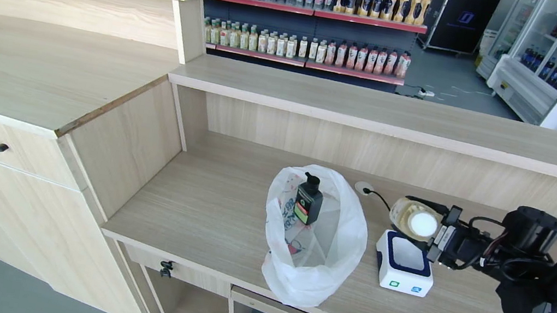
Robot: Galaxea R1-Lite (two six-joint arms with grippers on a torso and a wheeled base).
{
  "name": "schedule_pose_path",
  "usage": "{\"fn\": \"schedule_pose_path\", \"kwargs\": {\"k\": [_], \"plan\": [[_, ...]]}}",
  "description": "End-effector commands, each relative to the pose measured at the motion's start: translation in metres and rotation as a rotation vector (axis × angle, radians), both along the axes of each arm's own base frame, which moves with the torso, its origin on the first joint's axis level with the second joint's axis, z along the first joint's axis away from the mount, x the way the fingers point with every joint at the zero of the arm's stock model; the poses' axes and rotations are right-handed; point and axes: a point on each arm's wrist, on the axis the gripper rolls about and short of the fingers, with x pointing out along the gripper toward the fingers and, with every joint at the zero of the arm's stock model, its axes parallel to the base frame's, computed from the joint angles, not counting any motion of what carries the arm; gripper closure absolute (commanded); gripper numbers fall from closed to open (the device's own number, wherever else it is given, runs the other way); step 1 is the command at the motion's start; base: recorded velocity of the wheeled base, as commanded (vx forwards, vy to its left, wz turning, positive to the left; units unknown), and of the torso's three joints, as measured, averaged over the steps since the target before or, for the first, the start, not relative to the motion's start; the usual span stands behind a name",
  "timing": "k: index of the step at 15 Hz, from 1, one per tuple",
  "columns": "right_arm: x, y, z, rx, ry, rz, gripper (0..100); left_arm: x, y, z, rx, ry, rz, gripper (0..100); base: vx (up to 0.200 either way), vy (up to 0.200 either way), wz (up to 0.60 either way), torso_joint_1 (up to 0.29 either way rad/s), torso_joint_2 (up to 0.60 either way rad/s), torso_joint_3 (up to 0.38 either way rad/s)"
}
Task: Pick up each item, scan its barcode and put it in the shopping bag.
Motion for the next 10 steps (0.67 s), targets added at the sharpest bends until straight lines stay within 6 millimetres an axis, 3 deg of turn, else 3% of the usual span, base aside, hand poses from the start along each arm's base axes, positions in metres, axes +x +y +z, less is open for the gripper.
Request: {"fn": "schedule_pose_path", "kwargs": {"k": [1,4,6,10], "plan": [[-0.047,-0.010,0.072,0.171,0.109,-0.112,100,0.000,0.000,0.000,0.000,-0.001,0.000,0,0.000,0.000,0.00,0.000,0.00,0.000],[-0.097,-0.033,0.112,0.534,0.339,-0.497,100,0.000,0.000,0.000,0.000,-0.001,0.000,0,0.000,0.000,0.00,0.000,0.00,0.000],[-0.113,-0.034,0.111,0.817,0.495,-0.767,100,0.000,0.000,0.000,0.000,-0.001,0.000,0,0.000,0.000,0.00,0.000,0.00,0.000],[-0.133,-0.030,0.095,0.785,0.507,-0.841,100,0.000,0.000,0.000,0.000,-0.001,0.000,0,0.000,0.000,0.00,0.000,0.00,0.000]]}}
